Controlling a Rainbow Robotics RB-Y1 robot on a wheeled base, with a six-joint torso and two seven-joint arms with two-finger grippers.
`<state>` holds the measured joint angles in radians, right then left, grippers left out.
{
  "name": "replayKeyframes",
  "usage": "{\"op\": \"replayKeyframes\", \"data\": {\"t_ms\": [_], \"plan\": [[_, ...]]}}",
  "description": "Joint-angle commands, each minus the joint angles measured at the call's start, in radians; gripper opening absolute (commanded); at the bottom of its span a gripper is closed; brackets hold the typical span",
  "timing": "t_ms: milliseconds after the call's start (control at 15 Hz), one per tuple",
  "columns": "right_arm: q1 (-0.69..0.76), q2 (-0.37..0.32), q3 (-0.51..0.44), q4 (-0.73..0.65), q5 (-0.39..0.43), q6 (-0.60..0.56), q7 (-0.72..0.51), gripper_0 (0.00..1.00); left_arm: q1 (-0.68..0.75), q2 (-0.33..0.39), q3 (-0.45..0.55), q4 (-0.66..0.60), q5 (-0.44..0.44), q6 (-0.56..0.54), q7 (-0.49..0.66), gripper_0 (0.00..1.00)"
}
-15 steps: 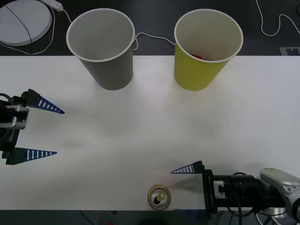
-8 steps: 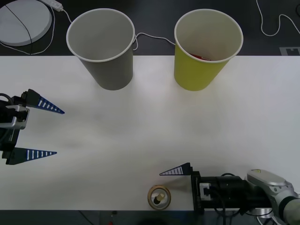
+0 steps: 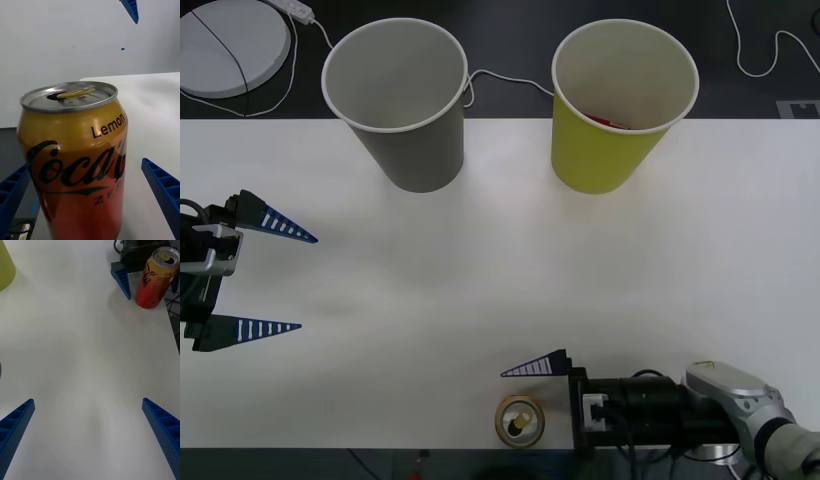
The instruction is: Put the can into the green bin and the plastic bottle into the gray bin
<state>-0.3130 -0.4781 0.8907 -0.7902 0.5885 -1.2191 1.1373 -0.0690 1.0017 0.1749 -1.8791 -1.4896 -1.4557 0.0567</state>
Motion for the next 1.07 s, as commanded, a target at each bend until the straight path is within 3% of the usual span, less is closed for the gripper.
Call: {"op": "replayKeyframes", "data": {"t_ms": [67,133,200,267,733,1067], "plan": [[0.0,0.004,0.002,-0.009,-0.001,0.01,0.001,1.0,0.0,0.0,0.0,0.0,0.0,0.0,0.0,1.0],[0.0,0.004,0.005,-0.009,-0.001,0.009,0.001,0.67,0.0,0.0,0.0,0.0,0.0,0.0,0.0,1.0],[0.0,0.004,0.008,-0.009,-0.001,0.01,-0.007,0.09,0.0,0.0,0.0,0.0,0.0,0.0,0.0,1.0],[0.0,0.004,0.01,-0.009,-0.001,0.009,-0.008,0.0,0.0,0.0,0.0,0.0,0.0,0.0,0.0,1.0],[-0.003,-0.001,0.013,-0.029,0.002,0.01,-0.022,0.0,0.0,0.0,0.0,0.0,0.0,0.0,0.0,1.0],[-0.003,-0.105,-0.001,-0.164,0.005,0.01,-0.119,0.0,0.0,0.0,0.0,0.0,0.0,0.0,0.0,1.0]]}}
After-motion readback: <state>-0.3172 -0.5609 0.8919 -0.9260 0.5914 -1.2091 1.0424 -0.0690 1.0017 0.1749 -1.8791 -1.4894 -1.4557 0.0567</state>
